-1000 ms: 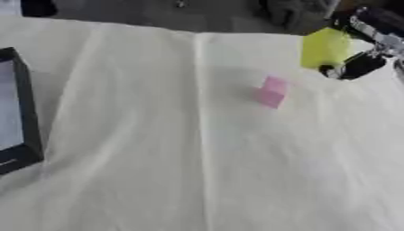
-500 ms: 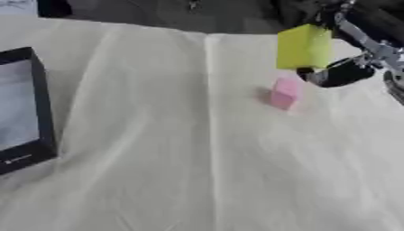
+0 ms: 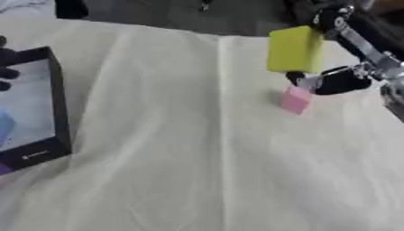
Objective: Pick up the objects with one hand, pass them to the other hand, and then place them into the box on the other side of the table.
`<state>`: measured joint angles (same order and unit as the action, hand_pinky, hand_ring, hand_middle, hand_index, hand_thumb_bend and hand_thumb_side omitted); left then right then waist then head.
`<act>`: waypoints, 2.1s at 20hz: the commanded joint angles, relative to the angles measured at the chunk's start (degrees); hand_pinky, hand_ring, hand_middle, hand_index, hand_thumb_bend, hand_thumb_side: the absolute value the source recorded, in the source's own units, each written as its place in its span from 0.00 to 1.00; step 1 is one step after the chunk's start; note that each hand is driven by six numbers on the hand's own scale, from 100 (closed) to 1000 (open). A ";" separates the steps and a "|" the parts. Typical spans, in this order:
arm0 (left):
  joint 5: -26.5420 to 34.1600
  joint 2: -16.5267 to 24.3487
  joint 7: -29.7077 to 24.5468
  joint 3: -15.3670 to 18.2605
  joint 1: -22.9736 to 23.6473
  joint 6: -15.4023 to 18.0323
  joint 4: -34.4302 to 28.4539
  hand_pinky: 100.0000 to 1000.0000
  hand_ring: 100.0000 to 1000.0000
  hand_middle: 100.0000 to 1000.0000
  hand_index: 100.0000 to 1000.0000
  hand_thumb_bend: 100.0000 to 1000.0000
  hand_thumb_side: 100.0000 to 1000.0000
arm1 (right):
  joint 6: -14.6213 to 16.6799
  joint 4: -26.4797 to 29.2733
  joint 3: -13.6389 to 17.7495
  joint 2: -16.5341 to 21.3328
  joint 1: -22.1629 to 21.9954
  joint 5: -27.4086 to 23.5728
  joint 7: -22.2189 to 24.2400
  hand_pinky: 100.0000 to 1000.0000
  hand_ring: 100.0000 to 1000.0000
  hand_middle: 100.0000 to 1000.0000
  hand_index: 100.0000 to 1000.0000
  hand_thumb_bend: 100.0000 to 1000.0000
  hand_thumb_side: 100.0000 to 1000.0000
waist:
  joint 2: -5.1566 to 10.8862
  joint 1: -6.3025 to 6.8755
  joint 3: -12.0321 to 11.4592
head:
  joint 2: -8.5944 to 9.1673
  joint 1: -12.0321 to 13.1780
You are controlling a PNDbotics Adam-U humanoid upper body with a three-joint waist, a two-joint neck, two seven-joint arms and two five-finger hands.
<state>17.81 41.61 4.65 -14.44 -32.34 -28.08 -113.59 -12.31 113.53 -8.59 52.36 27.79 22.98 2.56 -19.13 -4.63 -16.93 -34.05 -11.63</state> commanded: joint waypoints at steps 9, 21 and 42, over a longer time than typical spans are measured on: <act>-0.94 1.49 -8.13 -6.22 -5.40 -5.86 -0.99 0.80 0.76 0.79 0.90 0.22 0.92 | 5.02 1.07 -3.79 -1.39 3.55 7.28 -5.12 0.70 0.51 0.30 0.33 0.21 0.00 | 1.61 0.74 0.07 | 0.87 2.47; -0.27 -2.54 -6.32 -9.62 -11.06 -16.13 -0.93 0.79 0.75 0.79 0.90 0.26 0.92 | 0.32 1.07 -10.69 -8.92 6.55 29.52 -8.03 0.61 0.49 0.30 0.39 0.22 0.00 | 2.32 1.23 0.03 | 0.17 3.34; -11.99 -8.44 -12.66 -14.36 -19.54 -17.90 -1.00 0.86 0.79 0.80 0.88 0.41 0.60 | 0.51 1.07 -17.50 -20.39 8.69 49.98 -12.63 0.60 0.51 0.31 0.41 0.09 0.00 | 2.63 1.65 -0.57 | -0.38 3.40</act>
<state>7.11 32.74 -7.19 -29.01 -50.75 -46.01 -113.64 -11.85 113.55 -26.27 31.78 35.57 72.04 -9.68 -18.40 -3.39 -17.40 -34.21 -7.94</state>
